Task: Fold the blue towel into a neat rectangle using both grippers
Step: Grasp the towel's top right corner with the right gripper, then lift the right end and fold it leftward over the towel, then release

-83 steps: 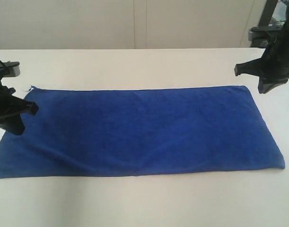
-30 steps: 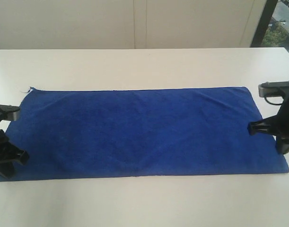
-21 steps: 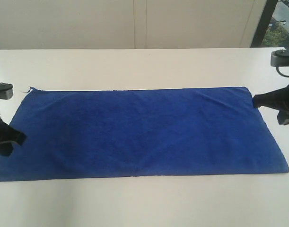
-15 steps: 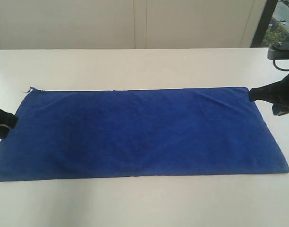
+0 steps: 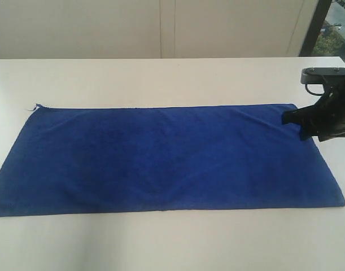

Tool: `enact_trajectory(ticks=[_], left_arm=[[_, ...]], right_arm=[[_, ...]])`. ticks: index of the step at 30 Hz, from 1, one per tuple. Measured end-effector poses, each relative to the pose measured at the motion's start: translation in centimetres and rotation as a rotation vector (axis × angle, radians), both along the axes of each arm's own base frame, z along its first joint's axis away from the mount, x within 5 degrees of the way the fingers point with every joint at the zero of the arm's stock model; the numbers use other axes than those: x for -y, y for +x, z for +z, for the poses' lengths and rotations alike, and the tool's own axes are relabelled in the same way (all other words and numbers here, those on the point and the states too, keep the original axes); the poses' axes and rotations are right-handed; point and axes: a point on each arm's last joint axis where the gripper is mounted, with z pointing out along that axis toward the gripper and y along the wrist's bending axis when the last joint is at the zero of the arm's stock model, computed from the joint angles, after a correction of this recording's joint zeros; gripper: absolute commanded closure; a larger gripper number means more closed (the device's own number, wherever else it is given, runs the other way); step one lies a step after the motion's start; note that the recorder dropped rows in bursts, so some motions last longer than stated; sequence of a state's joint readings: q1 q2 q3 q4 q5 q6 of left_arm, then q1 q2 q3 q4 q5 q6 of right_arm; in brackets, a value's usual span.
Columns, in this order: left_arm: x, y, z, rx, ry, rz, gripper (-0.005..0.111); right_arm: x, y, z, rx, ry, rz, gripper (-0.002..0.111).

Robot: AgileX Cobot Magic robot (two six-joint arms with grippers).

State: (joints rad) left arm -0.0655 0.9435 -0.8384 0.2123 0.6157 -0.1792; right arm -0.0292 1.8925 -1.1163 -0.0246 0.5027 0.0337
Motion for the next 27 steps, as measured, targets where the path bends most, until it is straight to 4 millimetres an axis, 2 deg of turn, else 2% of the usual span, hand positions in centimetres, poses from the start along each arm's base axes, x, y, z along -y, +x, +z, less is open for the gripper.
enact_trajectory(ticks=[9, 11, 16, 23, 27], left_arm=[[-0.1, -0.1, -0.1, -0.012, 0.007, 0.006, 0.107], [-0.1, -0.1, -0.1, -0.012, 0.007, 0.006, 0.107], [-0.1, -0.1, -0.1, -0.012, 0.007, 0.006, 0.107], [-0.1, -0.1, -0.1, -0.015, 0.007, 0.007, 0.107], [-0.1, -0.1, -0.1, -0.015, 0.007, 0.007, 0.107]], right_arm=[[0.1, 0.5, -2.4, -0.033, -0.014, 0.014, 0.066], [0.1, 0.6, -2.6, -0.033, -0.013, 0.015, 0.075], [0.1, 0.8, -2.7, -0.032, -0.008, 0.01, 0.108], [0.8, 0.8, -2.6, -0.04, 0.001, -0.039, 0.108], [3.2, 0.5, -2.3, -0.082, -0.023, -0.09, 0.108]])
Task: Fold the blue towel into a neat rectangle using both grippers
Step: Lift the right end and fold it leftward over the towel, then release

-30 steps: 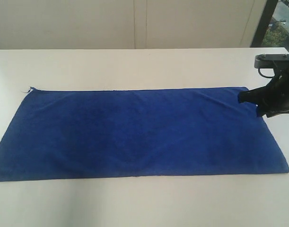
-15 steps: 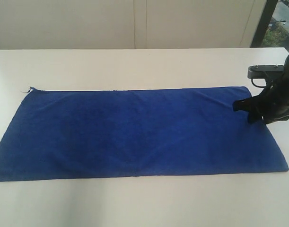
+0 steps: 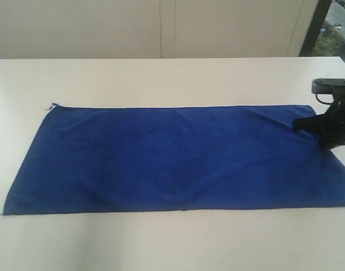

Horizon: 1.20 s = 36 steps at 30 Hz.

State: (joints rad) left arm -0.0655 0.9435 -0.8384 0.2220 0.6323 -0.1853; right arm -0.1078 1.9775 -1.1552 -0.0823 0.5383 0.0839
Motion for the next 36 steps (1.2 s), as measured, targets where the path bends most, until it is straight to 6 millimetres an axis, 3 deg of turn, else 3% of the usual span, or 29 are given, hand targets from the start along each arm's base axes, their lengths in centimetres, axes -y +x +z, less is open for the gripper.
enact_trajectory(ticks=[7, 12, 15, 18, 23, 29, 36], left_arm=[[0.0, 0.0, 0.0, 0.0, 0.0, 0.0, 0.107], [0.0, 0.0, 0.0, 0.0, 0.0, 0.0, 0.107], [0.0, 0.0, 0.0, 0.0, 0.0, 0.0, 0.107], [0.0, 0.0, 0.0, 0.0, 0.0, 0.0, 0.107], [0.0, 0.0, 0.0, 0.0, 0.0, 0.0, 0.107], [0.0, 0.0, 0.0, 0.0, 0.0, 0.0, 0.107], [0.0, 0.0, 0.0, 0.0, 0.001, 0.001, 0.107]], right_arm=[[4.2, -0.9, 0.1, -0.049, -0.064, -0.048, 0.108], [4.5, -1.0, 0.5, -0.041, -0.074, -0.047, 0.108], [3.6, -0.9, 2.2, -0.01, -0.074, -0.034, 0.108], [1.7, -0.5, 5.7, 0.07, -0.076, 0.0, 0.108], [-3.3, -0.4, 11.3, 0.168, -0.043, 0.095, 0.108], [-10.4, -0.4, 15.2, 0.221, 0.068, 0.276, 0.108], [-19.2, -0.6, 18.3, 0.285, 0.169, 0.531, 0.108]])
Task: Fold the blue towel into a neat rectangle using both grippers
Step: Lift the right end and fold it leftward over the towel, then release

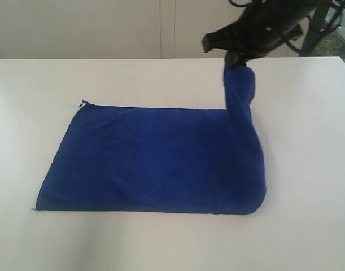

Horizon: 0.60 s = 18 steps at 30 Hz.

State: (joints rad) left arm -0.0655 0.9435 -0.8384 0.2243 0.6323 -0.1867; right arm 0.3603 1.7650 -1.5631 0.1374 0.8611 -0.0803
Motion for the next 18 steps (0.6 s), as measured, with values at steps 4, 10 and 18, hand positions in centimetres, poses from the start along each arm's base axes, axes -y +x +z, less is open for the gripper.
enact_trajectory(ticks=[4, 10, 18], left_arm=[[0.0, 0.0, 0.0, 0.0, 0.0, 0.0, 0.107], [0.0, 0.0, 0.0, 0.0, 0.0, 0.0, 0.107], [0.0, 0.0, 0.0, 0.0, 0.0, 0.0, 0.107]], right_arm=[[-5.3, 0.1, 0.5, 0.012, 0.031, 0.129, 0.108], [-14.2, 0.0, -1.7, -0.011, 0.074, 0.295, 0.108], [-24.1, 0.1, -11.6, -0.058, 0.134, 0.401, 0.108]])
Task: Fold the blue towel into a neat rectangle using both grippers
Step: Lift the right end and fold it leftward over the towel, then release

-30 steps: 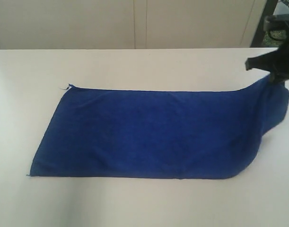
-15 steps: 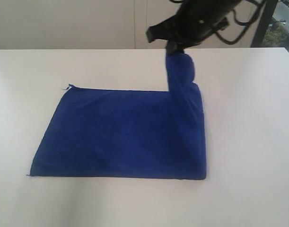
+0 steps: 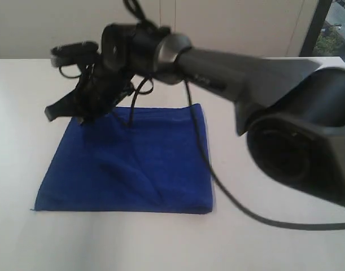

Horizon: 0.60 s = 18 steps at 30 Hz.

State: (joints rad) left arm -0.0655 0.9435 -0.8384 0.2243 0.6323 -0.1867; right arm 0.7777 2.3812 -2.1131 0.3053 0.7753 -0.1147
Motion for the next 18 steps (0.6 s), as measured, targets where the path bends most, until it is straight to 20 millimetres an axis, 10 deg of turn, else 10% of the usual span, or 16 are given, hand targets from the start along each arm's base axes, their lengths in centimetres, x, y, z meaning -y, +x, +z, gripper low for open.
enact_trajectory(ticks=[5, 18], left_arm=[[0.0, 0.0, 0.0, 0.0, 0.0, 0.0, 0.107], [0.0, 0.0, 0.0, 0.0, 0.0, 0.0, 0.107]], right_arm=[[-2.2, -0.6, -5.4, -0.043, -0.024, 0.02, 0.108], [-2.9, -0.2, -4.7, -0.01, 0.061, -0.013, 0.058]])
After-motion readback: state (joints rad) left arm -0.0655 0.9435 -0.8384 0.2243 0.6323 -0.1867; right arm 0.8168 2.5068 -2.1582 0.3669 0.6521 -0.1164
